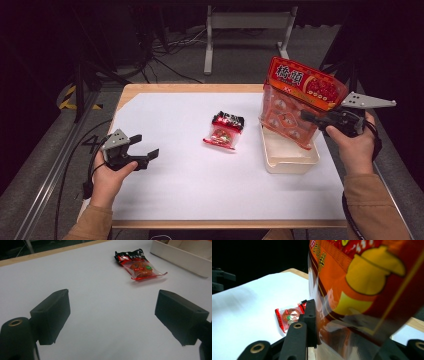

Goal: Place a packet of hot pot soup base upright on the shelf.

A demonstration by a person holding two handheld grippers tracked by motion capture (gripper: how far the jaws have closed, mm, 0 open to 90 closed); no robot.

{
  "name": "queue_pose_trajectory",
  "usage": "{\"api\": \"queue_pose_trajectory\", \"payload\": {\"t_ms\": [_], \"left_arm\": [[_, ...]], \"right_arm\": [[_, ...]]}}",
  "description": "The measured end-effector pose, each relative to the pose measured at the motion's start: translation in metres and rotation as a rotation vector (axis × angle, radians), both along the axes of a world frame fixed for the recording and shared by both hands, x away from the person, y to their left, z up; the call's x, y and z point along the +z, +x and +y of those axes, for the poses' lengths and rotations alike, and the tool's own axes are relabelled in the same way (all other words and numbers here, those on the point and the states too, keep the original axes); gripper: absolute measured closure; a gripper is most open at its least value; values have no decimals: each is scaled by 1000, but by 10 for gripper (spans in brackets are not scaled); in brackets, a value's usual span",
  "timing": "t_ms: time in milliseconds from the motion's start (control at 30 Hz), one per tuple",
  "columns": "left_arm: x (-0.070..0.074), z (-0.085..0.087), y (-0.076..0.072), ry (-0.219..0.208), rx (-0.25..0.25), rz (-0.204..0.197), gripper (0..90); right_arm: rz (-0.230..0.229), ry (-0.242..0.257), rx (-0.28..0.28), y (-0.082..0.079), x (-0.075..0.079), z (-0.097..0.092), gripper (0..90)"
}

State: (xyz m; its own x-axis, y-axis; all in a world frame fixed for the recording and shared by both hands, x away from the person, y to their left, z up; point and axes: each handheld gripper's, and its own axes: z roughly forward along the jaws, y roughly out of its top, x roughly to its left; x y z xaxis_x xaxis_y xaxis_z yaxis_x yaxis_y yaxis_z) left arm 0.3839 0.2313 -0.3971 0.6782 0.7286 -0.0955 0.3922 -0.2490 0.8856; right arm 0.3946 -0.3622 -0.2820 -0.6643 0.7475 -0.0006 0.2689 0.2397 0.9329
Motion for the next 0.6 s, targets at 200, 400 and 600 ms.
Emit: {"api": "queue_pose_trajectory", "payload": {"t_ms": [200, 400, 600], "left_arm": [[-1, 1, 1, 6, -1, -3, 138], [-1, 1, 1, 8, 1, -2, 137], [-2, 1, 1, 4, 2, -1, 137]], "right_arm": [[0, -27, 1, 3, -11, -1, 701], [11, -28, -7, 4, -19, -4, 700], [32, -28, -11, 6, -26, -5, 700]]}}
